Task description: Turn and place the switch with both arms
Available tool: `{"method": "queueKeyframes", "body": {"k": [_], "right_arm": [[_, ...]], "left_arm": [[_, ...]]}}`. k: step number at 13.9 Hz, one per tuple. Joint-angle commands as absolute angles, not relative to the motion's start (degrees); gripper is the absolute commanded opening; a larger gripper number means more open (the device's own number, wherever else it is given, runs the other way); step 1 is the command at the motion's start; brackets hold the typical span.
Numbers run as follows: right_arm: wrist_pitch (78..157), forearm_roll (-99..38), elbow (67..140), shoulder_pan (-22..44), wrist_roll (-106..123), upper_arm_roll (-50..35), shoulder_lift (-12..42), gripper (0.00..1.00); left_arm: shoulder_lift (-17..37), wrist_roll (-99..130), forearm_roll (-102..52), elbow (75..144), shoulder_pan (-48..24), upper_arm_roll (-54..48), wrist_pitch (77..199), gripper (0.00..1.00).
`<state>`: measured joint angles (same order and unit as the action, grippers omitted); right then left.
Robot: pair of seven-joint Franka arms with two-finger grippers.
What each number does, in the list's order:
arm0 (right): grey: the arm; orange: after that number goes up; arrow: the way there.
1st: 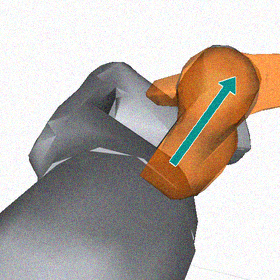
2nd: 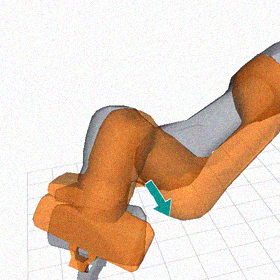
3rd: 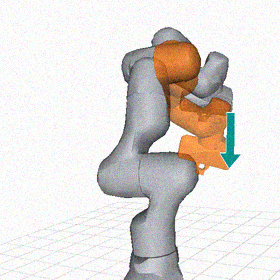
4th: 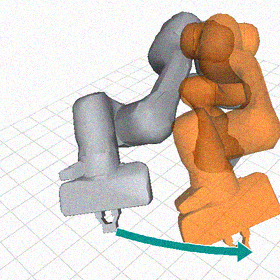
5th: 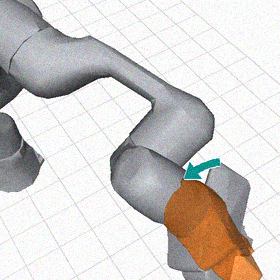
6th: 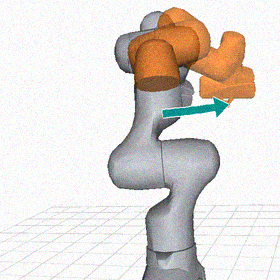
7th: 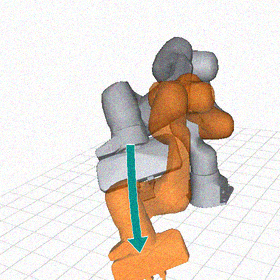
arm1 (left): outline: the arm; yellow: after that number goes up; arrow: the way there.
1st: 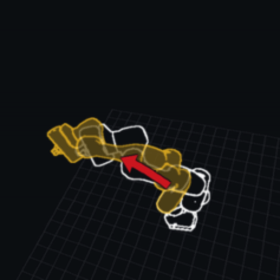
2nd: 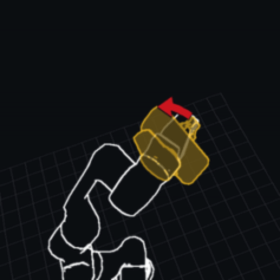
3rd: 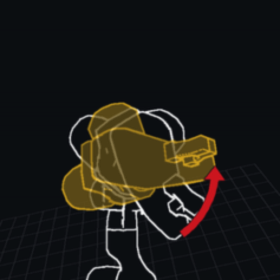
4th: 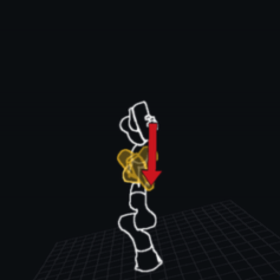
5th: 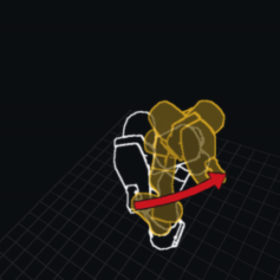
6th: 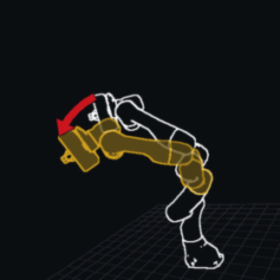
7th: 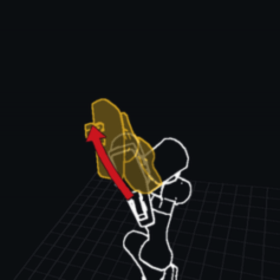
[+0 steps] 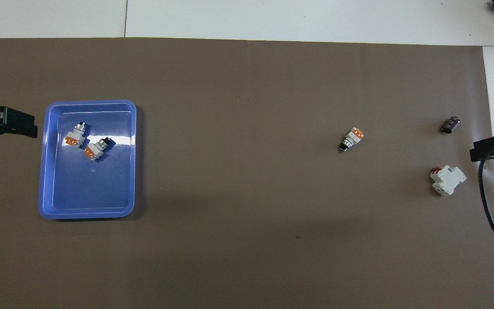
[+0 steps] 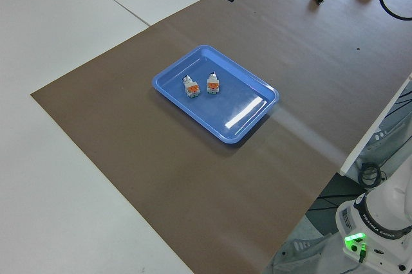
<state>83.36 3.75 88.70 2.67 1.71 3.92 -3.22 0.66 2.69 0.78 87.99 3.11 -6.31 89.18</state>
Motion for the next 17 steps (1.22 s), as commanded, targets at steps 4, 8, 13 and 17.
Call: {"method": "queueKeyframes", "body": {"k": [4,8,13,17], "right_arm": [[83.6,3.6,89.6,2.7,2.6,4.0,-3.7,1.0],[84.2,3.8,92.0,2.4,2.3,4.2,-5.2,1.0],[90.7,4.4,93.2,3.6,-1.6,3.9,-2.7,1.0],[102.5,4.2,97.1,7.0,-9.0,3.9,3.0,1.0]], "left_arm": [[-0.7,3.3,1.8,89.4,3.3,-6.6,89.0,1.0],[-0.7,3.3,1.8,89.4,3.3,-6.6,89.0,1.0],[-0.7,3.3,1.8,89.4,3.3,-6.6,89.0,1.0],[-0.7,3.3,1.8,89.4,3.3,-6.6,89.0,1.0]]}}
